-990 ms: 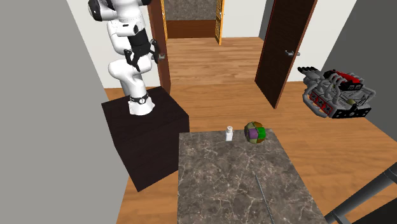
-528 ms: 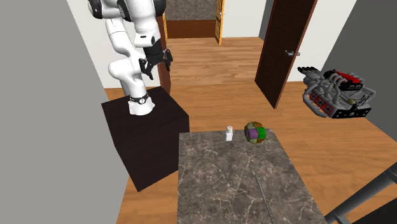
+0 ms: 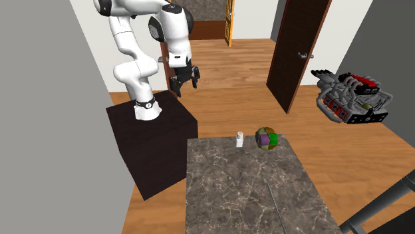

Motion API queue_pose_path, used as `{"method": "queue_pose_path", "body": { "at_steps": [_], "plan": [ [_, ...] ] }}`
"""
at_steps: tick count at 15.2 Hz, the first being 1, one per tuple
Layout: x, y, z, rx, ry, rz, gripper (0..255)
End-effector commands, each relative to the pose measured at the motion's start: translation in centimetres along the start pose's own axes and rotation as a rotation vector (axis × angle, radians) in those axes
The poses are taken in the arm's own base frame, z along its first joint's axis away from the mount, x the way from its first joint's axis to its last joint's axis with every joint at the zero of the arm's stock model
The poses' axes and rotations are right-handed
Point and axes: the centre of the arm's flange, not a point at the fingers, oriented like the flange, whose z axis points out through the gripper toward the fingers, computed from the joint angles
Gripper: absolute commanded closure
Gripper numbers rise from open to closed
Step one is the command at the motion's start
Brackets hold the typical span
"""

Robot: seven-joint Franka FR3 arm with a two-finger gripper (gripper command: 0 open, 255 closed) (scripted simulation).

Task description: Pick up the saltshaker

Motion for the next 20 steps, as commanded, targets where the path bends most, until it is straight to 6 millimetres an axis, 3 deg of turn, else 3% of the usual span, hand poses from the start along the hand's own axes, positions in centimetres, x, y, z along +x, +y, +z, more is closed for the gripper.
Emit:
{"method": "queue_pose_path", "body": {
  "at_steps": [1, 20],
  "plan": [
    [1.4, -1.3, 1.9, -0.006, 0.002, -0.009, 0],
    [15.8, -13.9, 18.8, -0.063, 0.004, -0.091, 0]
  ]
}}
